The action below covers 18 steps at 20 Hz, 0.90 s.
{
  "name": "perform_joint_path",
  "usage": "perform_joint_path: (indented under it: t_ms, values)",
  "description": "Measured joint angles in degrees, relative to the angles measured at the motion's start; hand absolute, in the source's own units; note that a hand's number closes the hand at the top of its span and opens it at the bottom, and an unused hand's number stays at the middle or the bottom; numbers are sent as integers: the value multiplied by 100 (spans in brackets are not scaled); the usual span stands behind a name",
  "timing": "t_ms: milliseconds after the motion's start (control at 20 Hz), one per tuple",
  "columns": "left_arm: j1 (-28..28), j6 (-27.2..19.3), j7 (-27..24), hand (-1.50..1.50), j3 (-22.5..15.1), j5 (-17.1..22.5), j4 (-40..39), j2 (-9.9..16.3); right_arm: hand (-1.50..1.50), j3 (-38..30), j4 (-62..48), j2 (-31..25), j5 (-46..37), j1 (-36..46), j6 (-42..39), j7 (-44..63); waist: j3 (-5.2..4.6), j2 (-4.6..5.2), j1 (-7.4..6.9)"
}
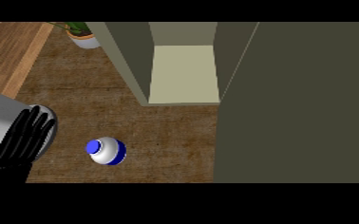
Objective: Pick up the bottled water, place it into the cabinet and close the cabinet
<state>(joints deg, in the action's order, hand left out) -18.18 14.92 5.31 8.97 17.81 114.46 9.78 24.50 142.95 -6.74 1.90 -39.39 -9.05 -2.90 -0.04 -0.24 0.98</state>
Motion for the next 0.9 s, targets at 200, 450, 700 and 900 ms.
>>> perform_joint_path:
  t_ms: [200, 450, 700, 900]
  values:
    - [292, 159, -295, -150, -67, -189, -949, -49, -150, 151, 0, -136, -47, -294, 8, -297, -3, 2, 44]
    - [641, 390, -824, -150, 19, -267, -2270, -105, -150, 183, 24, -328, -67, -584, 13, -609, -5, 8, 62]
    - [1133, 429, -1473, -150, 60, -596, -3514, -162, -150, 319, 36, -509, -110, -861, 72, -903, -8, 11, 83]
    - [1535, 597, -2163, -150, 84, -816, -4623, -167, -150, 332, 35, -652, -128, -1023, 103, -1110, -10, 16, 91]
